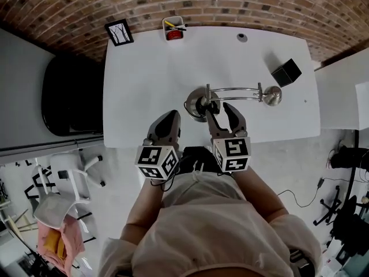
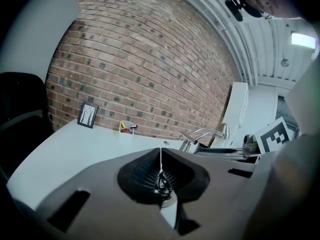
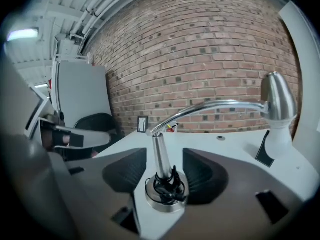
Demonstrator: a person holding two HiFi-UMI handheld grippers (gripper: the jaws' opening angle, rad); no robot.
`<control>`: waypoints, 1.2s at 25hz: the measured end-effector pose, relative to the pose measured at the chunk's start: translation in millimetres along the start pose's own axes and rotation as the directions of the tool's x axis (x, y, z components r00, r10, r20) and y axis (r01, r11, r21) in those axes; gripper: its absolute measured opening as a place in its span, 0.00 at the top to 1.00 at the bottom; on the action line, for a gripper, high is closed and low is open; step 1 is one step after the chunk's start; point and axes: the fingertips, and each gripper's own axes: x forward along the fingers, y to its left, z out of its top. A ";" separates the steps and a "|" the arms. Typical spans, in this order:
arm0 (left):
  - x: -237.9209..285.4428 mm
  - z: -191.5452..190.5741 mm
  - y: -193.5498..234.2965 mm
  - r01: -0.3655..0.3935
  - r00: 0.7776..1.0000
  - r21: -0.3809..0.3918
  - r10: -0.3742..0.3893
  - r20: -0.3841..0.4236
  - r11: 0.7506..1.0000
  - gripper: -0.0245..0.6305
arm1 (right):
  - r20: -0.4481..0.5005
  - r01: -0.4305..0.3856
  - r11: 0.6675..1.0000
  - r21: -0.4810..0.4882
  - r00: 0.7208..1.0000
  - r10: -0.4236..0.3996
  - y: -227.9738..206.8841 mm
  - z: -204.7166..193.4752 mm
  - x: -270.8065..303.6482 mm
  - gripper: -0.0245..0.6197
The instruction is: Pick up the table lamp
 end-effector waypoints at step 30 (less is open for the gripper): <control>41.4 -55.8 62.8 -0.030 0.985 -0.104 0.012 -0.170 0.994 0.93 | 0.045 0.178 0.982 -0.069 0.983 -0.176 -0.9 24.8 89.3 0.87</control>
